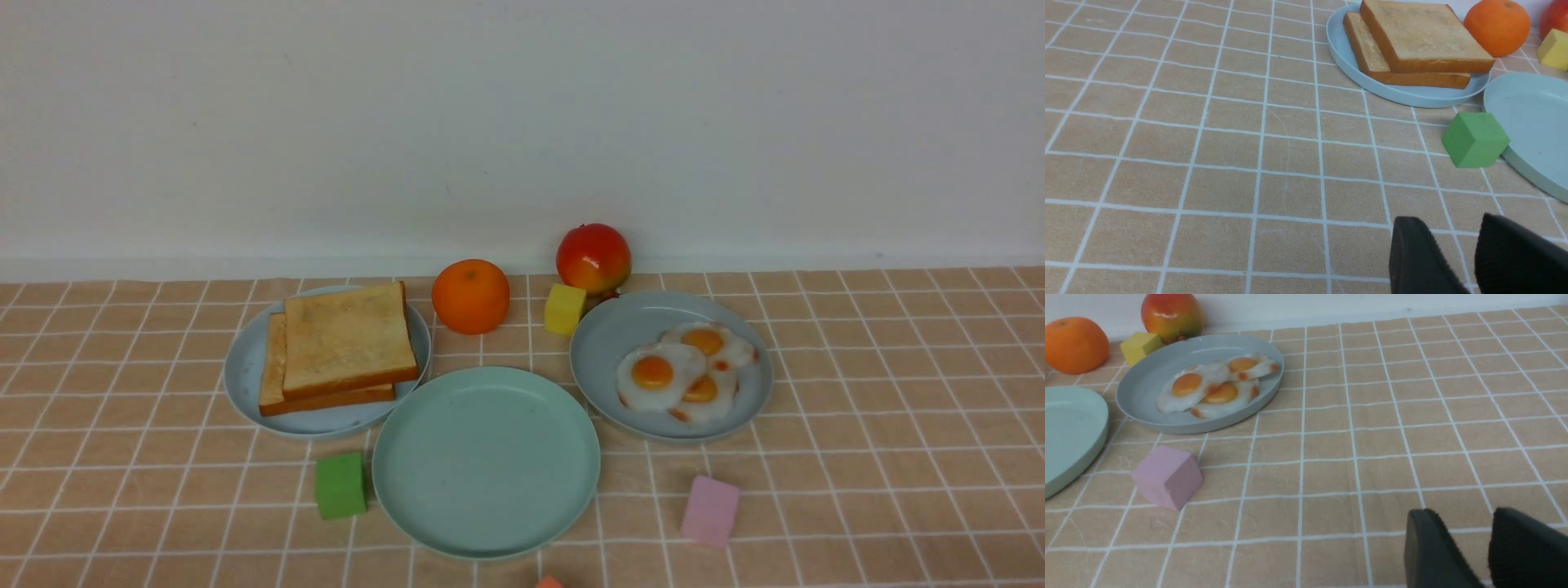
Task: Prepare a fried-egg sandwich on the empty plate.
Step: Use the left arm to grab a slice of bread
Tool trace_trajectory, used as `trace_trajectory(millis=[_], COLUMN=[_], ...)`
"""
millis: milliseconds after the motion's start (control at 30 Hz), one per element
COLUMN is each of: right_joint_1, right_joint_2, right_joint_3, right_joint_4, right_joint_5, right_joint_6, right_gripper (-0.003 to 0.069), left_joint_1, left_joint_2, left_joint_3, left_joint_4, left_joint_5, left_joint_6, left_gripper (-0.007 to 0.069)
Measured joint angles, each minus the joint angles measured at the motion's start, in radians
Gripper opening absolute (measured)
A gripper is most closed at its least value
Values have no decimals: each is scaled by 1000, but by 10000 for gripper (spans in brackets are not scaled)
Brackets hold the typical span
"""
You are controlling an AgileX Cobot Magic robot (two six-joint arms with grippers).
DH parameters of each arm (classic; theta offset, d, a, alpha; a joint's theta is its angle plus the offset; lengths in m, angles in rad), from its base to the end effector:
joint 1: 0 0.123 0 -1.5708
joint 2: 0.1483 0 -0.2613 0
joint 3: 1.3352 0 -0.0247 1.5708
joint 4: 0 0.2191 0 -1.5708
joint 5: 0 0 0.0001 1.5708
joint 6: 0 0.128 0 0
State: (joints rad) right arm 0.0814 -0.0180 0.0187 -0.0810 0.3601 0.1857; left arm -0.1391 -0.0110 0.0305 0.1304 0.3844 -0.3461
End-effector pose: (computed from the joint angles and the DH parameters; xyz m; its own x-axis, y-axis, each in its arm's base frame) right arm 0.0803 0.0029 0.1660 -0.2725 0.0877 -0.9582 -0.0242 0.9949 0.0980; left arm 0.0798 -0.0049 0.1587 -0.3185 -0.1805 -0.9306 0.0220 0.9800 -0.1977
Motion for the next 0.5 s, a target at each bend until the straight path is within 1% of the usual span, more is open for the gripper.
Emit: trace_trajectory(millis=[167,300,333,433,500], right_joint_1=[0,0,0,0,0], right_joint_2=[0,0,0,0,0], right_joint_3=[7,7,7,7,7], right_joint_4=[0,0,0,0,0], right_joint_5=[-103,-262,-262,-386,-425], right_joint_6=[0,0,0,0,0], right_gripper=[239,239,239,239,239], left_joint_1=[0,0,0,0,0], left_joint_2=[0,0,0,0,0], left_joint_3=[0,0,0,0,0], left_joint_4=[2,3,3,3,4], left_joint_5=[-62,-192,-199,-338,-378], left_joint_6=[0,0,0,0,0], left_gripper=[238,238,238,238,238])
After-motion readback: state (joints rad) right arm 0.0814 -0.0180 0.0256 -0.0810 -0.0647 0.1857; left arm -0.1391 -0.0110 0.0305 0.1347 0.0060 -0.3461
